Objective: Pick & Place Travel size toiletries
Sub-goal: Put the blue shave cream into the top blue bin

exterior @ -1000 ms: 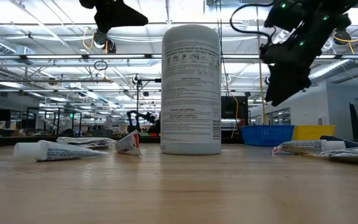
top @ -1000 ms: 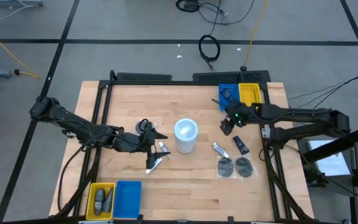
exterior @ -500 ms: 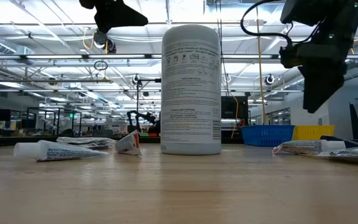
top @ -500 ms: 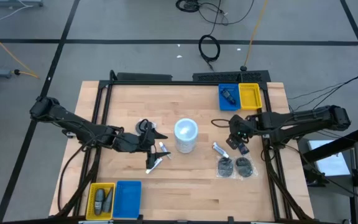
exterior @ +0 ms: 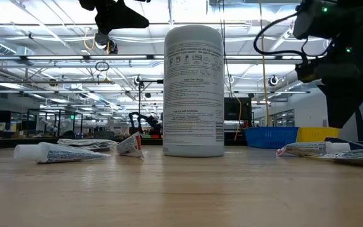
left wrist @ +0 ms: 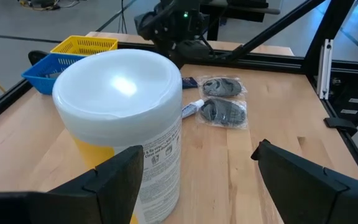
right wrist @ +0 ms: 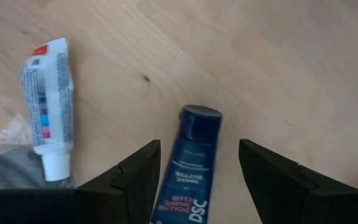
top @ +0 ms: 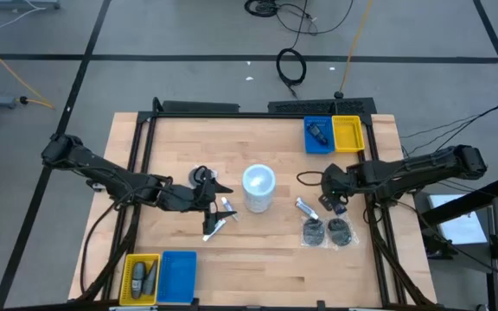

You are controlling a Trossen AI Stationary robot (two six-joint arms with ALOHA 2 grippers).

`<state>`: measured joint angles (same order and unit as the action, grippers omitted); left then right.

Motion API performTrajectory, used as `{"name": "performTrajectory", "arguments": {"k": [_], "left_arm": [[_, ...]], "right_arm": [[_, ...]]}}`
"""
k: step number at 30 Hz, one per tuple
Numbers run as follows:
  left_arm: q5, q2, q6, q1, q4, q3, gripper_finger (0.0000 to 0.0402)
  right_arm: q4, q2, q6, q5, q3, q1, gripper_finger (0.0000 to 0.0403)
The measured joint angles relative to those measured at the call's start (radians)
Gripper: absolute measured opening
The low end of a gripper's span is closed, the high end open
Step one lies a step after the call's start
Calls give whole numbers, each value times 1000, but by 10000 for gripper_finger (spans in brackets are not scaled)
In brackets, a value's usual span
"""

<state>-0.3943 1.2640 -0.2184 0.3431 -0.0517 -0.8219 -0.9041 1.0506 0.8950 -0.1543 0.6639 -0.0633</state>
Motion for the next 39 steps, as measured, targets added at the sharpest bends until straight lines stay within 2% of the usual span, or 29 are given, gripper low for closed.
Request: {"name": "performTrajectory", "arguments": {"k": [6,28,39], "left_arm": [[0,0,4,0,0,0,310],[0,0,6,0,0,0,310],[0,0,5,0,0,0,310]], "right_arm": [[40,-1,6,-3,-38,0,212],[362,-1,10,-2,-230,1,212],[375,-2,10,-5,-243,1,205]]}}
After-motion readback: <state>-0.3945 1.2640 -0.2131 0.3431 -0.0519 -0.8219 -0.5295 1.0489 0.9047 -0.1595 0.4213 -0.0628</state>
